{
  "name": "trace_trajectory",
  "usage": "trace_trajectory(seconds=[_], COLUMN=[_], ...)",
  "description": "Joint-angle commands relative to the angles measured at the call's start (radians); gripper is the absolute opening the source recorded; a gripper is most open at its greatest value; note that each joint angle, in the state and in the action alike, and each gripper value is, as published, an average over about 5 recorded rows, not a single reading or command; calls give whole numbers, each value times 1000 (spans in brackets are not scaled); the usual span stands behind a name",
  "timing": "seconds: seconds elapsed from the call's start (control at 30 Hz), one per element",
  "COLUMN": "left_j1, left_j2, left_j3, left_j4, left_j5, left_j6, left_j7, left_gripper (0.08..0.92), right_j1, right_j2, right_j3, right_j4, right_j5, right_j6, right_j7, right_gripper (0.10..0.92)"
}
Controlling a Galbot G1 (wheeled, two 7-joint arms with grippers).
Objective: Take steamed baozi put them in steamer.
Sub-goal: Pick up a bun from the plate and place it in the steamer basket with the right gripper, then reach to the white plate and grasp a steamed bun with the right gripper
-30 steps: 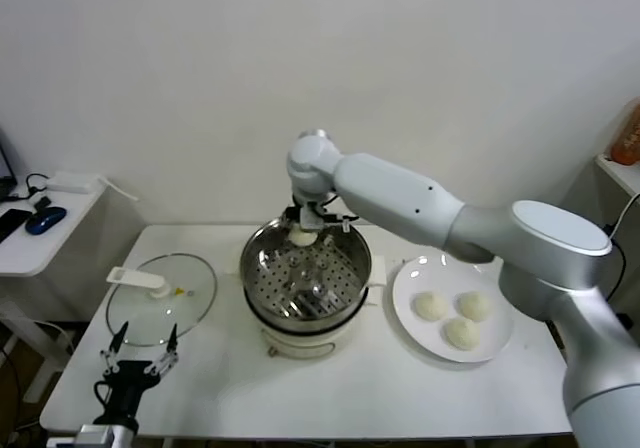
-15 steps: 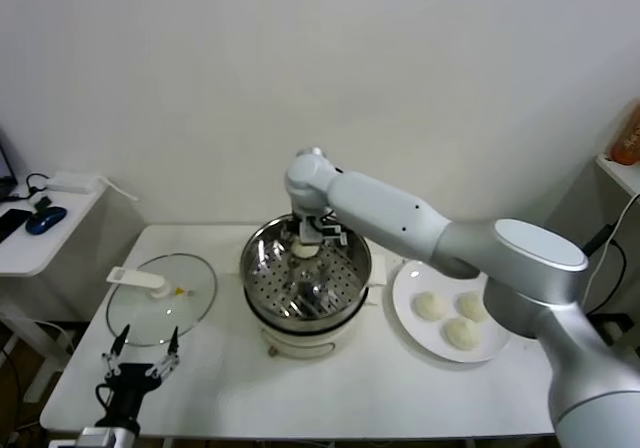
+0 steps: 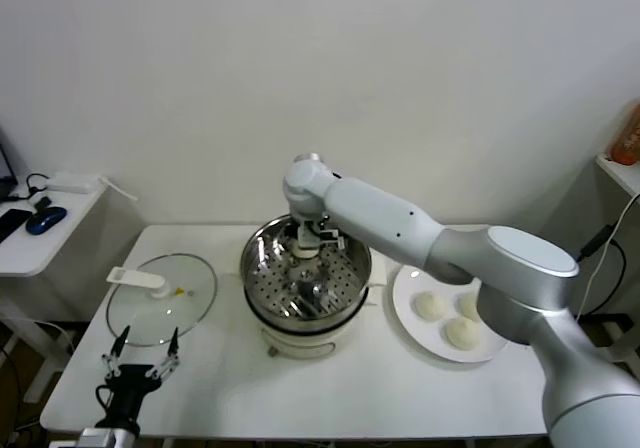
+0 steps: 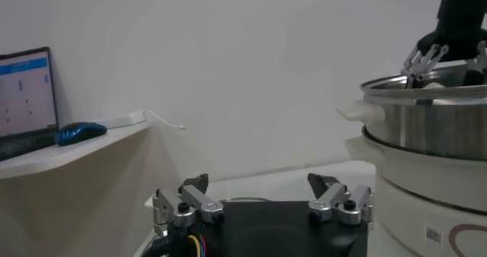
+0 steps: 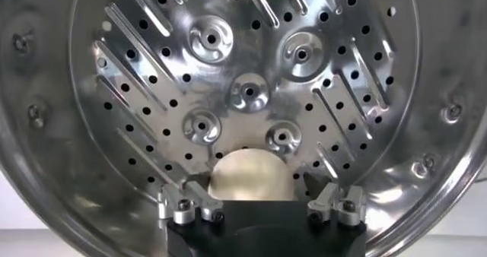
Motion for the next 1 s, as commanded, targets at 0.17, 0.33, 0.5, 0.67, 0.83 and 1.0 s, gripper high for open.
trace_trajectory(seconds=[0.17,0.33,0.5,0.67,0.83,1.0], left_j1=[3,1,-4,-4,-4,-2], left_j2=[-1,-1,-1,-5,-11,-5], left_j3=[-1,-2,-2,1,2,3], left_j4=[-2,-4,-9,-20,-30,-39], left_j5=[-1,0,1,-2,-3,-13], left_j6=[0,2,6,7,9,8], left_j7=[0,0,0,-1,-1,1], left_gripper=[823,823,823,823,823,823], right_j1=[71,215,411,499,488,385], right_j2=[-45,-173,-380,-538,-649,-735], right_j3=[-30,-135,-337,-488,-541,-518], right_j4=[59,217,346,327,289,238], right_j5=[127,391,749,1082,1295,1307], right_j6=[-4,-101,-377,-618,-775,-837], right_j7=[-39,-80,-63,-15,10,17], right_gripper=[823,823,823,823,823,823])
